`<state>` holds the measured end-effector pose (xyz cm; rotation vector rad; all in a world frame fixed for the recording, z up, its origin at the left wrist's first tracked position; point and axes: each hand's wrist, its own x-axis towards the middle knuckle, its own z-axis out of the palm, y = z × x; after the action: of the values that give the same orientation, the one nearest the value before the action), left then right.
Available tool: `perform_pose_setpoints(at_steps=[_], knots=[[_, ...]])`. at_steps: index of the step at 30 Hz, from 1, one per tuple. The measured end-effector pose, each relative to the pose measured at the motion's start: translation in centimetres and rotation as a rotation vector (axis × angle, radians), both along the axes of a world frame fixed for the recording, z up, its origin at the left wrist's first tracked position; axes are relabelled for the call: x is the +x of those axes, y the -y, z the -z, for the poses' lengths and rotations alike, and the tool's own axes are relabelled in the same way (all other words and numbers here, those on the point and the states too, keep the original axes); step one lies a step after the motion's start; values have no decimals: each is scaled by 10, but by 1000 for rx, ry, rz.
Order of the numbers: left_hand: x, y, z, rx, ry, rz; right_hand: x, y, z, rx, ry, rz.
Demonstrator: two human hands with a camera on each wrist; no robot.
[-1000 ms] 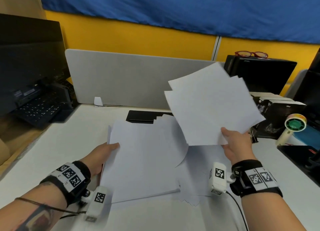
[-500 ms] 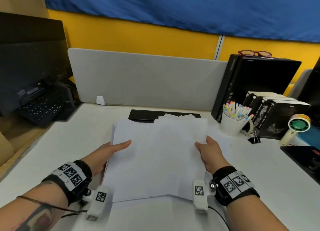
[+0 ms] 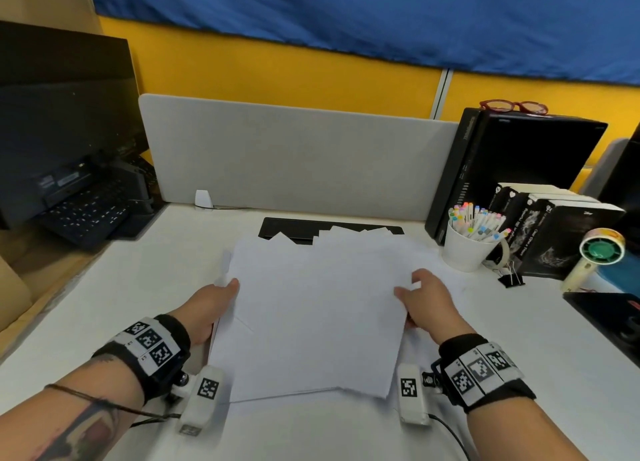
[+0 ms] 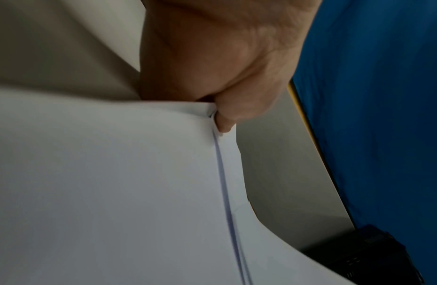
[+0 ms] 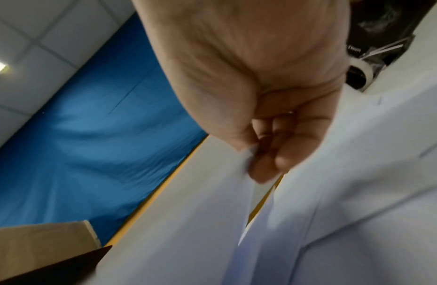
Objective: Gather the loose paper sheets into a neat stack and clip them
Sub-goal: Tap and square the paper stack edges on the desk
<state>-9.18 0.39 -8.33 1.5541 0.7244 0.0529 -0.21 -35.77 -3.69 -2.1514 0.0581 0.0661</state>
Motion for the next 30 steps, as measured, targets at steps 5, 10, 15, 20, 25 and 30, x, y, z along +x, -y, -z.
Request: perform_pose_setpoints(at_steps=[5, 10, 15, 20, 25, 30], knots=[[-6, -15, -4, -93, -83, 64, 1, 11, -11, 225, 86, -22], [-18, -2, -26, -106, -99, 247, -22, -26, -18, 57, -109, -277], [-14, 0, -17, -112, -27, 144, -34, -56, -16, -122, -284, -441], [-17, 14, -30, -158, 94, 61, -39, -72, -6, -112, -245, -287], [-24, 11, -32, -495, 18, 115, -37, -72, 2, -130, -134, -232], [-36, 17, -33, -392, 70, 245, -33, -72, 13, -44, -86, -208]])
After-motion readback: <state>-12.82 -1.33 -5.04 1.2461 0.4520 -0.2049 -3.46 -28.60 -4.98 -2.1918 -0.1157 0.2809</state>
